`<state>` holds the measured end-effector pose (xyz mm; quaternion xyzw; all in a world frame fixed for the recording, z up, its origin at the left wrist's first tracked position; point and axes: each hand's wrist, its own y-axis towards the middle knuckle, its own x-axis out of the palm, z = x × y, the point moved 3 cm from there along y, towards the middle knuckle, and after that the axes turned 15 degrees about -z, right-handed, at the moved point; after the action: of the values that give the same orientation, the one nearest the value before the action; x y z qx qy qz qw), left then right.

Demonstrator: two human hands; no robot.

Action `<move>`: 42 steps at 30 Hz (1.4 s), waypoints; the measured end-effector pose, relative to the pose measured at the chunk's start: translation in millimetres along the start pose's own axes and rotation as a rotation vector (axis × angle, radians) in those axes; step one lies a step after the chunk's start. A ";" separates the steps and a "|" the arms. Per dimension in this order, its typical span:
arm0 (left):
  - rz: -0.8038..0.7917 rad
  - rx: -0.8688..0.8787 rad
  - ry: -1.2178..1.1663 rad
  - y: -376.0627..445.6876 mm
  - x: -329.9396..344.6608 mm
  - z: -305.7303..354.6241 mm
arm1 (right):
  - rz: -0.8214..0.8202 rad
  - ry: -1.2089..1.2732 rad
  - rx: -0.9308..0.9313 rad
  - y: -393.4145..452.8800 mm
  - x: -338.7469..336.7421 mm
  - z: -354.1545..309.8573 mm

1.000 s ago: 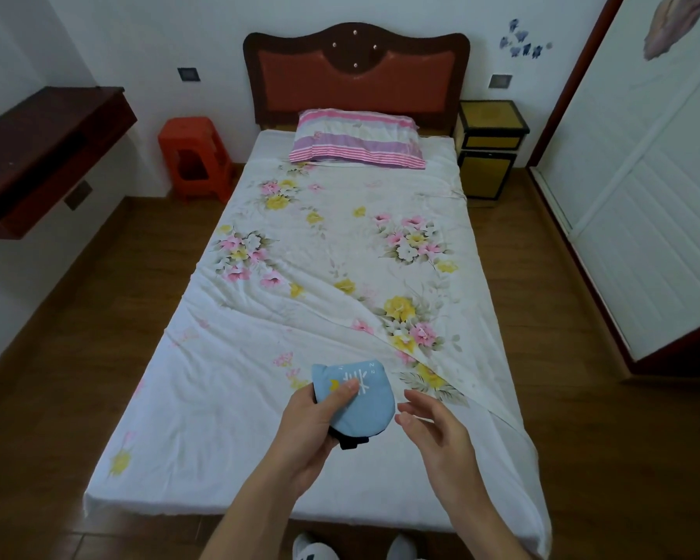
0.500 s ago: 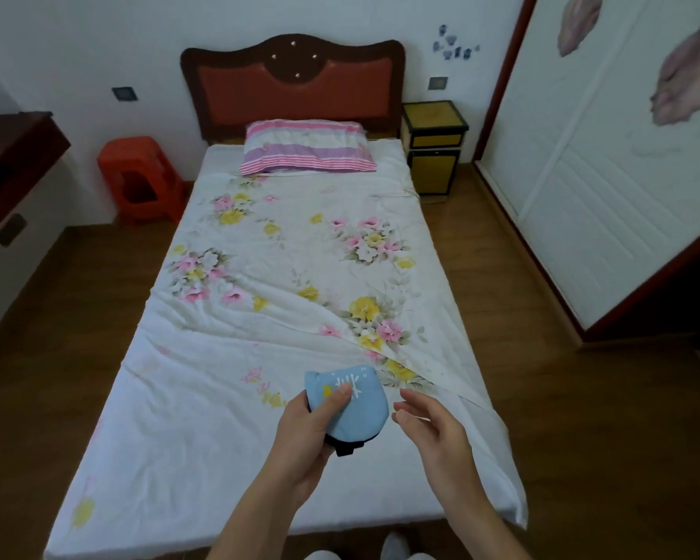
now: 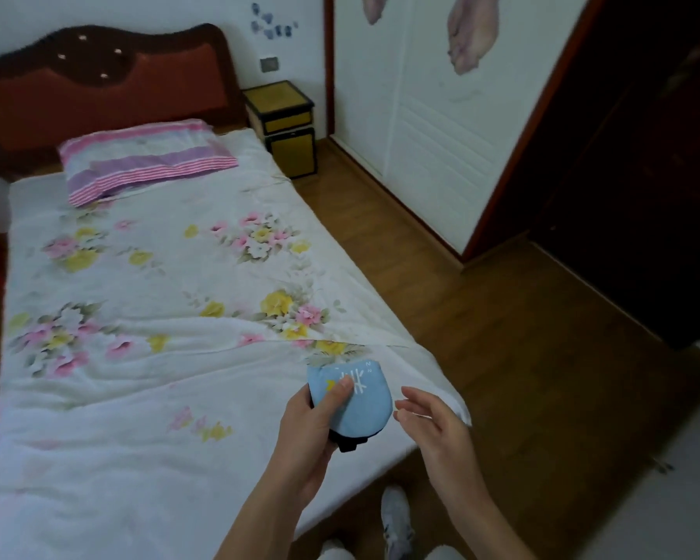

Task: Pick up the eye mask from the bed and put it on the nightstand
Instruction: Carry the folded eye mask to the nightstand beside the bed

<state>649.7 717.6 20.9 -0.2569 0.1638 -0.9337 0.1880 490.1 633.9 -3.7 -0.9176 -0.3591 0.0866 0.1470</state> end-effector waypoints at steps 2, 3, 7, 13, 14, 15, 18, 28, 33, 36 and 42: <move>-0.043 -0.034 0.018 5.8 12.5 -6.0 | 0.052 0.030 0.014 -12.6 -10.4 4.2; -0.064 -0.048 0.027 9.2 19.8 -8.5 | 0.081 0.049 0.016 -17.9 -16.5 6.3; -0.154 -0.096 0.077 25.4 53.9 -16.6 | 0.198 0.094 0.014 -33.6 -44.5 12.8; -0.302 -0.158 0.146 58.2 114.4 -26.5 | 0.318 0.163 0.007 -40.5 -96.3 21.5; -0.317 -0.167 0.153 64.9 125.1 -28.3 | 0.335 0.165 0.005 -39.7 -106.5 23.4; -0.331 -0.176 0.162 72.4 136.1 -30.4 | 0.352 0.164 0.006 -38.4 -117.2 25.2; -0.358 -0.203 0.203 98.3 171.0 -38.0 | 0.381 0.186 0.007 -32.1 -155.4 28.4; -0.337 -0.220 0.157 194.8 306.0 -52.6 | 0.400 0.180 -0.009 4.0 -318.0 20.3; -0.344 -0.213 0.190 233.9 362.0 -57.5 | 0.375 0.173 -0.015 26.1 -385.8 12.2; -0.331 -0.225 0.191 254.2 382.5 -58.4 | 0.361 0.206 -0.018 38.6 -410.7 9.7; -0.327 -0.225 0.187 301.1 409.0 -57.6 | 0.323 0.251 -0.030 76.7 -452.7 2.6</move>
<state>372.8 287.9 23.9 -0.2118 0.2399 -0.9474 -0.0116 208.8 271.0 -7.5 -0.9689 -0.1873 -0.0110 0.1611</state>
